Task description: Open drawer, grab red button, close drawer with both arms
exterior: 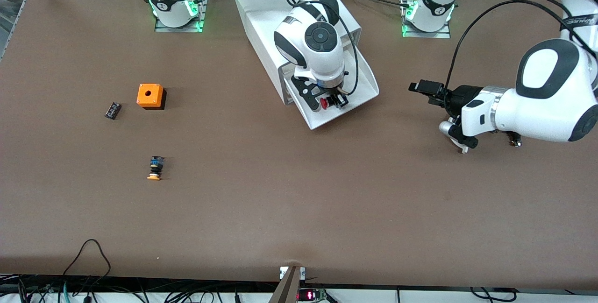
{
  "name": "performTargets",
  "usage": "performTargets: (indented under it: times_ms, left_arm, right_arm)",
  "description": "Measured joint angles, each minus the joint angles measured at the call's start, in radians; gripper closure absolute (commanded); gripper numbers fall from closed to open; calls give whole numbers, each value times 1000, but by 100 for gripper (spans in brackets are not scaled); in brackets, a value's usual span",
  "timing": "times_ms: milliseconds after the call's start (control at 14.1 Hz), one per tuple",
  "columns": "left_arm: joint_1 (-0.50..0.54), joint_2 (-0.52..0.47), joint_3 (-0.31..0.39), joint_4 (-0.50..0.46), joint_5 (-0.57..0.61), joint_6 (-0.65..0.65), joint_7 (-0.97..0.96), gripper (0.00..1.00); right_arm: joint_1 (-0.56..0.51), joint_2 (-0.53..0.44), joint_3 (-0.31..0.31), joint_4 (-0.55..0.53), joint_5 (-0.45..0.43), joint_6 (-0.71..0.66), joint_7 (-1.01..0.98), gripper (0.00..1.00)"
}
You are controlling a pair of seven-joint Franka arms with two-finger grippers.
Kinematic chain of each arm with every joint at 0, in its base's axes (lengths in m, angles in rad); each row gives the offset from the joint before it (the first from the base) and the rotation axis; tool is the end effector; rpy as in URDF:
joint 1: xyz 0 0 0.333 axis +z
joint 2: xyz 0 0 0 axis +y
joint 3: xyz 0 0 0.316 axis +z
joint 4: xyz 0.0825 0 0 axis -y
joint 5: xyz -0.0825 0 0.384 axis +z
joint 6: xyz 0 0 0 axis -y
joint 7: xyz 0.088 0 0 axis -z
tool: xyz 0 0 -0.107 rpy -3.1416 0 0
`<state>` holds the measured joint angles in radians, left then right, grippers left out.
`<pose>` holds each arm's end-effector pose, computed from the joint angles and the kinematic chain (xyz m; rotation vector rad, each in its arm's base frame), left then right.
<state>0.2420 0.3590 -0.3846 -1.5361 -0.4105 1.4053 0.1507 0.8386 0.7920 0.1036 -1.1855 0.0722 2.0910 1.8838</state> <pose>0.5982 -0.1054 0.4494 2.5027 -0.3445 -0.5990 0.4671 0.6094 0.3262 -2.6259 1.4497 0.1750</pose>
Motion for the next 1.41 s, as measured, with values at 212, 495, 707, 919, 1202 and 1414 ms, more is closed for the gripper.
performTargets:
  times_ms: [212, 495, 707, 919, 1202, 1414]
  left_arm:
    - [-24, -11, -2, 80, 238, -19, -22, 0]
    - [-49, -22, 7, 153, 495, -23, -29, 0]
    - [-31, 18, 27, 220, 503, 48, -28, 0]
    - [-30, 59, 26, 250, 490, 108, -72, 0]
    - [-36, 70, 18, 204, 326, 196, -336, 0]
    - [-50, 65, -26, 127, 313, 287, -567, 0]
  right_arm:
    - [-6, -1, -5, 31, 0, 0, 0, 100]
    - [-73, -12, -6, 109, 3, -72, -94, 100]
    - [-135, -55, -4, 134, 7, -134, -347, 100]
    - [-208, -87, -5, 134, 11, -237, -637, 100]
    - [-349, -102, -10, 131, 12, -365, -1027, 100]
    - [-465, -106, -16, 95, 10, -378, -1295, 100]
